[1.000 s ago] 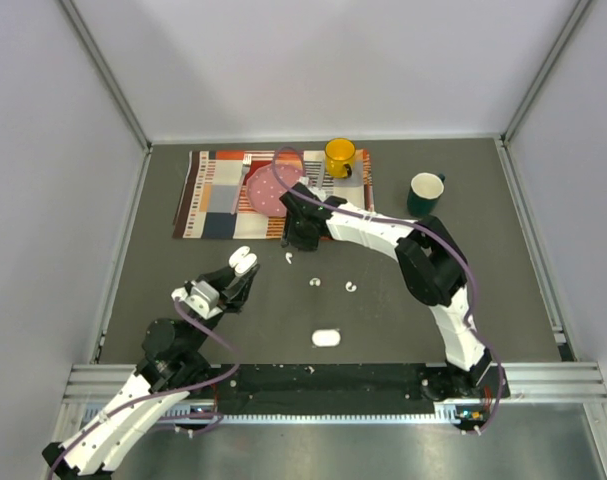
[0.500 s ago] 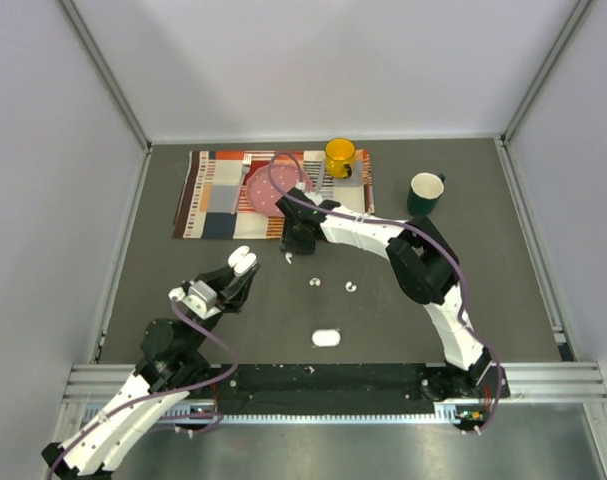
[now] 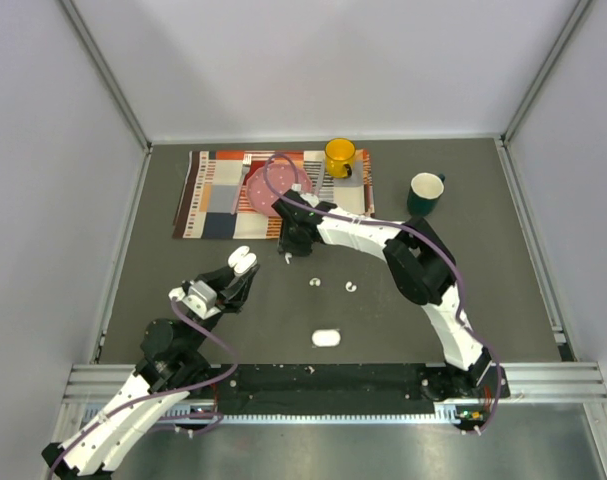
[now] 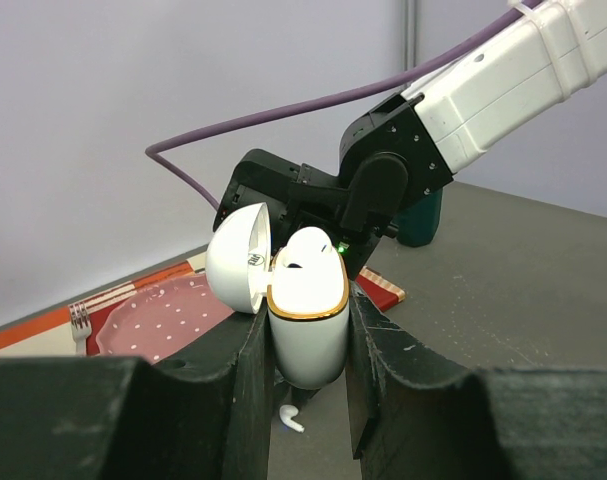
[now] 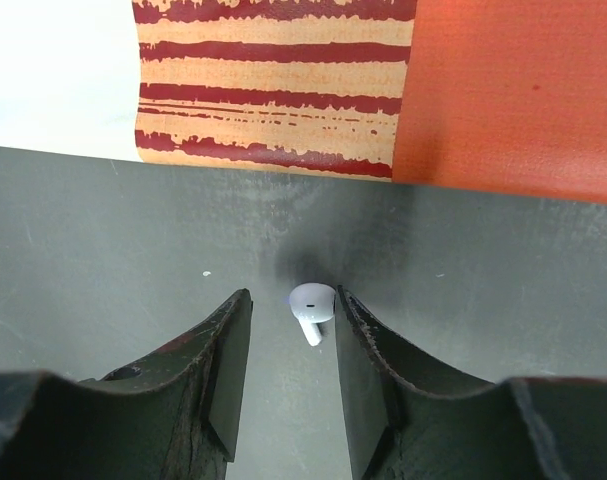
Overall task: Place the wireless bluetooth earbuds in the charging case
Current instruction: Pick up the earbud from the center of the board.
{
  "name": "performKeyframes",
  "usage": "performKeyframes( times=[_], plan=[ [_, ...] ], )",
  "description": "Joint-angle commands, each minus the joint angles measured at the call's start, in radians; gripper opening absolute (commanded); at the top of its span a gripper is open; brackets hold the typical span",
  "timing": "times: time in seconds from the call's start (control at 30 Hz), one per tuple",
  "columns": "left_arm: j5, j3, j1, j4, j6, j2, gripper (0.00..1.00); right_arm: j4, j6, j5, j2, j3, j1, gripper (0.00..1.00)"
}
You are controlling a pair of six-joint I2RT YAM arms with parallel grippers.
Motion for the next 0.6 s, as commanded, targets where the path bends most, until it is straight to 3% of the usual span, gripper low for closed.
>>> performKeyframes(
  times=[0.0, 0.57],
  plan=[
    [-0.014, 0.041, -0.001, 0.043, -0.001, -0.131, 0.0, 0.008, -0.008, 0.024, 0.019, 0.05, 0.014, 0.38],
    [-0.037, 0.043, -0.001, 0.026, 0.01, -0.141, 0.0, -0.009, -0.015, 0.032, 0.043, 0.067, 0.017, 0.36]
  ],
)
